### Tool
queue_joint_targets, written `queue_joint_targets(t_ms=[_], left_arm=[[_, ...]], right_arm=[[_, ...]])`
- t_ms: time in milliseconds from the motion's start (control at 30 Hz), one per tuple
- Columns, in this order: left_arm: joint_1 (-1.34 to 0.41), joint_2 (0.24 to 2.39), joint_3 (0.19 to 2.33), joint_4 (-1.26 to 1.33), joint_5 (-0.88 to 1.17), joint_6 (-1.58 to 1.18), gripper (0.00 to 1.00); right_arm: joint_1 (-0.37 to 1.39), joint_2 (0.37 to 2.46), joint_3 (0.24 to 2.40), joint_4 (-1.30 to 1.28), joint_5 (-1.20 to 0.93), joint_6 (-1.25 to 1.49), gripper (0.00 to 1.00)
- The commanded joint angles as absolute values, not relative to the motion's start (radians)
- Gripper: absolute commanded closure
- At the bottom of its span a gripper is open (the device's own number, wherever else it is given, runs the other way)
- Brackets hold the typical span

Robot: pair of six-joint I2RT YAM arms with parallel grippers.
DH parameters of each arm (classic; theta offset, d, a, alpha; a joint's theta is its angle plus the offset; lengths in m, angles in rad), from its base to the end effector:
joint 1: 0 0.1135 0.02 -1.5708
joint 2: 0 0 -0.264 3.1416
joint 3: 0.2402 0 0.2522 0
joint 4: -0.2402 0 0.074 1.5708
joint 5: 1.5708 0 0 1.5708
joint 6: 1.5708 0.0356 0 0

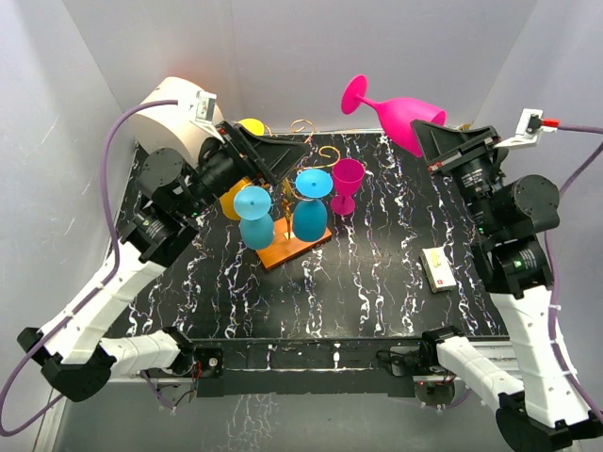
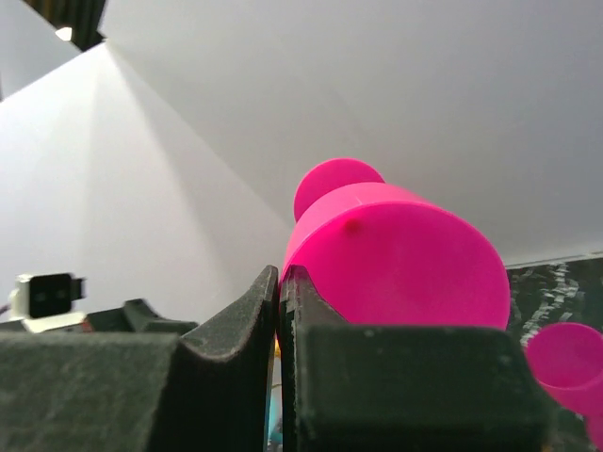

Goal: Place the wine glass upside down on the wine glass rack

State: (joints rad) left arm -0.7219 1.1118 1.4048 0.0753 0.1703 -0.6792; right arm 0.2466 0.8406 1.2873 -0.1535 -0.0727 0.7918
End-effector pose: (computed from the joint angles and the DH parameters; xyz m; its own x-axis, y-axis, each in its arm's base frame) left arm 0.1626 -0.1512 0.5176 -0.2734 -0.5841 -0.7642 0.7688 0.3448 -0.5386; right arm 0.1388 0.0376 0.5018 -0.0243 0.7258 -0.6875 -0.4179 0.6174 0.6665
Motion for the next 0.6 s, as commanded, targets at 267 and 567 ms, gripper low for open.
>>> queue_joint_targets(t_ms=[267, 567], left_arm=[[-0.783, 1.203, 1.336, 0.433, -0.005, -1.057, 0.35], [-0.849, 1.277, 1.371, 0.538, -0.133, -1.005, 0.35]], right_arm=[[0.244, 0.896, 1.215, 0.237, -0.217, 1.011, 1.00], [0.244, 0.861, 1.167, 0.255, -0.270, 1.037, 1.00]])
